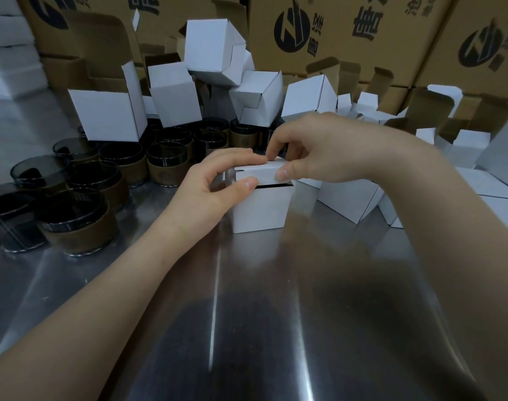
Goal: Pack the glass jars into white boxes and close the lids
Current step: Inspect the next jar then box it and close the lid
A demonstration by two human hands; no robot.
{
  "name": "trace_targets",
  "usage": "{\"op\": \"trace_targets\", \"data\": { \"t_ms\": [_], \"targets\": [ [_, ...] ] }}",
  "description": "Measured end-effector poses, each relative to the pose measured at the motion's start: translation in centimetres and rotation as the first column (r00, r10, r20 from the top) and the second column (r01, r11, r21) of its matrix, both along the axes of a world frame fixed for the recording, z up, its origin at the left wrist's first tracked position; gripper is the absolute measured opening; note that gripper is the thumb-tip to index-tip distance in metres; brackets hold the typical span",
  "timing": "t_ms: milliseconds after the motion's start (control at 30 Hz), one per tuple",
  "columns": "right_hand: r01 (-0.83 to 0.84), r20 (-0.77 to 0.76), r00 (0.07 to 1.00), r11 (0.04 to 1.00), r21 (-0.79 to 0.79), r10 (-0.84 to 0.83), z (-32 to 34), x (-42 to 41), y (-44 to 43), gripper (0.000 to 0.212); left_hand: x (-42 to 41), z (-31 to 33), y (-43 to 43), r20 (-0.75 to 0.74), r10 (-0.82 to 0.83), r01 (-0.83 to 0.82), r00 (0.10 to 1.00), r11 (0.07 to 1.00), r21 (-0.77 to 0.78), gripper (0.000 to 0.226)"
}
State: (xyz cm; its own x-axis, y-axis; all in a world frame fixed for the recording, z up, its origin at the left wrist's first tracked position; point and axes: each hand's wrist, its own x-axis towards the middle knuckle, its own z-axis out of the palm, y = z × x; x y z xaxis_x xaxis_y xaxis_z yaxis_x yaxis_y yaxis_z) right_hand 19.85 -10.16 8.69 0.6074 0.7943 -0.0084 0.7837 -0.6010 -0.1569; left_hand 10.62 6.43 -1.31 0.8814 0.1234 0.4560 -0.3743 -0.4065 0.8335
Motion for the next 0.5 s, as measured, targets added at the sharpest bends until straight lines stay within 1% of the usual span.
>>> {"op": "trace_targets", "data": {
  "t_ms": [333,500],
  "targets": [
    [-0.011,0.012,1.0,1.0,0.004,0.011,-0.24,0.05,0.06,0.026,-0.14,0.2,-0.06,-0.031,-0.005,0.005,1.0,1.0,0.011,0.029],
    [-0.013,0.023,1.0,1.0,-0.007,0.013,-0.35,-0.13,0.25,0.021,-0.24,0.29,-0.2,-0.042,-0.016,0.014,0.999,0.999,-0.05,0.023]
  ]
}}
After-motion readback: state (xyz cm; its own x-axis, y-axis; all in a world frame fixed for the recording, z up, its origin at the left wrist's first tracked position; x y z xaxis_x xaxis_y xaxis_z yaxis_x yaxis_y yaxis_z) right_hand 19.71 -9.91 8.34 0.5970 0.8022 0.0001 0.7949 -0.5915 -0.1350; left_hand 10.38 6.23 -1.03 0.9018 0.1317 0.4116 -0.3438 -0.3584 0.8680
